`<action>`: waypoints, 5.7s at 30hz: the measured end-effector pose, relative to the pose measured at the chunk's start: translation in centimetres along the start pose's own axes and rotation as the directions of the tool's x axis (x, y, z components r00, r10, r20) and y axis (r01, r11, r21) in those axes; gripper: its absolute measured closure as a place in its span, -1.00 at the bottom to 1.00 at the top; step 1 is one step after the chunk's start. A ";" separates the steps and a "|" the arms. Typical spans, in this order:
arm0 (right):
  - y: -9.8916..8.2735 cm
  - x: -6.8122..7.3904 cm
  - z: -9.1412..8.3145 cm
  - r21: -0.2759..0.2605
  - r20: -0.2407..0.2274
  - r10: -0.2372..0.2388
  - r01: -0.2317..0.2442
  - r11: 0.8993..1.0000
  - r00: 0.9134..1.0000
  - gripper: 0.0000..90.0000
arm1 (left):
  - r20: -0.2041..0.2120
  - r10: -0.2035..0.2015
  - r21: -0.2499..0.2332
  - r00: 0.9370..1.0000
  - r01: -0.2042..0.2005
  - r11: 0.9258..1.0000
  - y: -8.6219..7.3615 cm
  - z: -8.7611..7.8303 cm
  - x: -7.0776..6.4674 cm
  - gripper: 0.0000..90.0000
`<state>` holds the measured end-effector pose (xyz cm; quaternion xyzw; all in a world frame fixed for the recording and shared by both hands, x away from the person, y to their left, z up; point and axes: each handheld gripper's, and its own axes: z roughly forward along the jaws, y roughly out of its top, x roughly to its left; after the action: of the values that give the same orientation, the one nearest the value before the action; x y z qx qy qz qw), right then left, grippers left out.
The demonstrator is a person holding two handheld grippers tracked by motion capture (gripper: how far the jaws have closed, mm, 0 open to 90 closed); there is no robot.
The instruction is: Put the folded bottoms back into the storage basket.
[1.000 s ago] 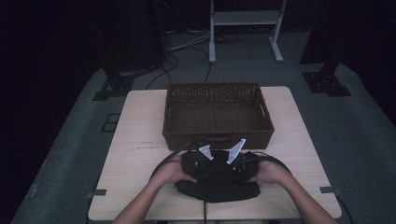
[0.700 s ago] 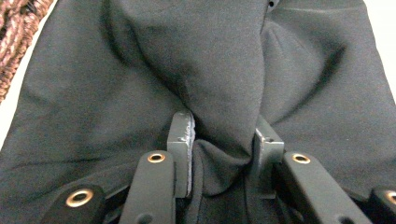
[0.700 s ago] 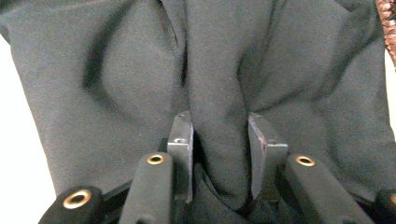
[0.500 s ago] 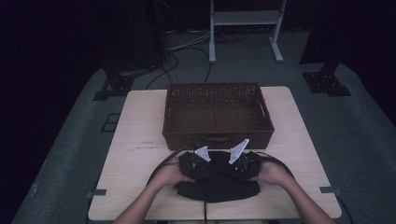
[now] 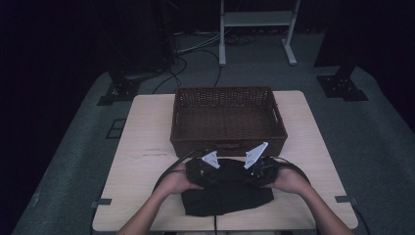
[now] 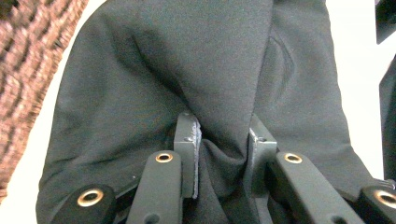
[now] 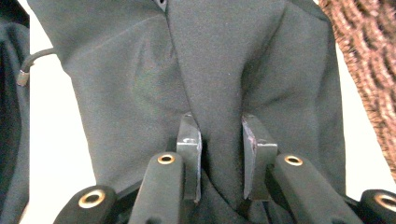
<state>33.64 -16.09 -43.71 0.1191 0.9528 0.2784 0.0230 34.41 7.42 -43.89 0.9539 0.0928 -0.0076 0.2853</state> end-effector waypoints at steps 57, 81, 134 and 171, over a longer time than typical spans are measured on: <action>4.5 1.5 -9.5 -0.130 0.041 -0.070 0.075 0.989 0.997 0.60 | -0.088 0.110 -0.013 0.990 -0.111 0.994 5.2 -9.4 -2.0 0.62; 6.4 0.4 -12.5 -0.185 0.056 -0.074 0.083 0.979 0.996 0.60 | -0.103 0.128 -0.023 0.986 -0.131 0.991 7.4 -12.8 -0.9 0.62; 12.4 -4.2 -19.3 -0.222 0.118 -0.079 0.103 0.970 0.990 0.60 | -0.159 0.136 -0.024 0.978 -0.141 0.990 13.0 -19.8 4.4 0.62; 15.5 -10.4 -21.4 -0.216 0.162 -0.065 0.100 0.971 0.985 0.60 | -0.207 0.096 -0.030 0.974 -0.104 0.994 16.2 -21.6 10.7 0.62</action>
<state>44.71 -17.17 -17.61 0.0970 0.9149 0.3727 0.1212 47.05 7.77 -17.73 0.9471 0.0740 0.1072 0.2934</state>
